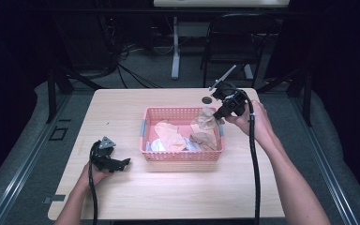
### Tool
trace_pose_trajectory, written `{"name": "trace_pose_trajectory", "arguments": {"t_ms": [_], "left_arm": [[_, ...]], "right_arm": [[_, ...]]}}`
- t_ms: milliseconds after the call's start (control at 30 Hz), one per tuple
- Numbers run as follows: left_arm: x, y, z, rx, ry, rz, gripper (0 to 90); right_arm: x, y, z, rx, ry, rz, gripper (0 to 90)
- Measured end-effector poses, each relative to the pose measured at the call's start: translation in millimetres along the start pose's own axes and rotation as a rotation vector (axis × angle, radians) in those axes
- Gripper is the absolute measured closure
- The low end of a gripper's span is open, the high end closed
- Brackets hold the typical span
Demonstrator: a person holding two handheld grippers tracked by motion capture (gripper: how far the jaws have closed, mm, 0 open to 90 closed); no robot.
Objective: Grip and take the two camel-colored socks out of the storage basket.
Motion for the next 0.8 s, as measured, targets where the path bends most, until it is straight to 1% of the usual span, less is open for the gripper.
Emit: {"name": "trace_pose_trajectory", "arguments": {"t_ms": [267,633,667,700,767,800], "left_arm": [[0.0,0.0,0.0,0.001,0.0,0.0,0.0],[0.0,0.0,0.0,0.001,0.0,0.0,0.0],[0.0,0.0,0.0,0.001,0.0,0.0,0.0],[0.0,0.0,0.0,0.001,0.0,0.0,0.0],[0.0,0.1,0.0,0.001,0.0,0.0,0.0],[0.0,0.1,0.0,0.001,0.0,0.0,0.0]], "right_arm": [[15.9,13.8,-12.7,-0.027,0.013,-0.025,85.0],[38.9,40.5,-39.5,-0.087,0.027,-0.064,84.9],[38.9,40.5,-39.5,-0.087,0.027,-0.064,84.9],[41.7,44.2,-43.9,-0.098,0.03,-0.07,84.9],[43.8,47.5,-47.7,-0.106,0.031,-0.075,84.9],[46.2,51.1,-52.5,-0.112,0.028,-0.083,84.9]]}}
Point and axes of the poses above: each handheld gripper's, and its own axes: x roughly backward along the jaws, z roughly out of its top, y roughly to its right, the point moved 8 cm from there along -x, roughly forward along the jaws, and after that the axes turned 12 degrees about z, right-handed, at the moved point
